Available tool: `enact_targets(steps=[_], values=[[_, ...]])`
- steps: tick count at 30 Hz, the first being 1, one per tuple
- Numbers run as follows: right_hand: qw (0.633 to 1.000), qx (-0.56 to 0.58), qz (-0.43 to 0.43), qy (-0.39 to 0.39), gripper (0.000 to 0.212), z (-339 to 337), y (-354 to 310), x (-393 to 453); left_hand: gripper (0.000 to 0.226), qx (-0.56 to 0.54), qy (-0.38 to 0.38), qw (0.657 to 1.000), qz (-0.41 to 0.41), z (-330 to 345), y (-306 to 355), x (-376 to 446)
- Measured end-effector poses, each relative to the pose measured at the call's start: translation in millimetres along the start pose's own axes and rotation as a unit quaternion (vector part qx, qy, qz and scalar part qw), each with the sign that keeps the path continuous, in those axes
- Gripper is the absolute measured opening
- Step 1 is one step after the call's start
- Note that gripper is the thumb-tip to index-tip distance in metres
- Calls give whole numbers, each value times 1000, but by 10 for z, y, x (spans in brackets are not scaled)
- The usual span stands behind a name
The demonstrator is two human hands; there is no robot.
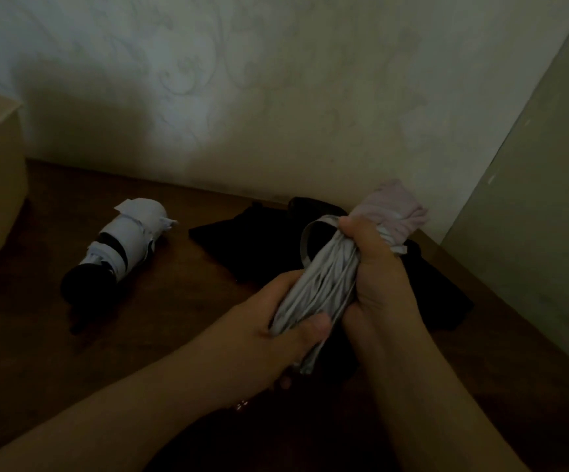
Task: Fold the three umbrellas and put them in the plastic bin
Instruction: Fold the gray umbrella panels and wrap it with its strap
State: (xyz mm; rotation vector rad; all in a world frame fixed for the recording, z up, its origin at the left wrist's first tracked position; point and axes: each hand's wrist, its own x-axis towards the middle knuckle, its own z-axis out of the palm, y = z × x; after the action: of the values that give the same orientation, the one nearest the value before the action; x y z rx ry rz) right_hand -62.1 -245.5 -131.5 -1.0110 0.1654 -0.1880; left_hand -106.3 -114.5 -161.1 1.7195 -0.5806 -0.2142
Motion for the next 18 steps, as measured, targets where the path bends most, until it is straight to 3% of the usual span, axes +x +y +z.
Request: enact_targets(steps=[4,7,12,18], values=[[1000,6,-8,5,41,22,29,25,29,16,16,999,26,-43,39,-7],[1000,9,-8,-12,38,16,33,25,27,29,13,999,38,-71,63,-6],[998,47,-24,-43,16,12,58,3,27,33,-5,999,40,-92,12,28],[998,45,-29,-26,44,16,79,6,35,3,-6,999,35,-86,-20,31]])
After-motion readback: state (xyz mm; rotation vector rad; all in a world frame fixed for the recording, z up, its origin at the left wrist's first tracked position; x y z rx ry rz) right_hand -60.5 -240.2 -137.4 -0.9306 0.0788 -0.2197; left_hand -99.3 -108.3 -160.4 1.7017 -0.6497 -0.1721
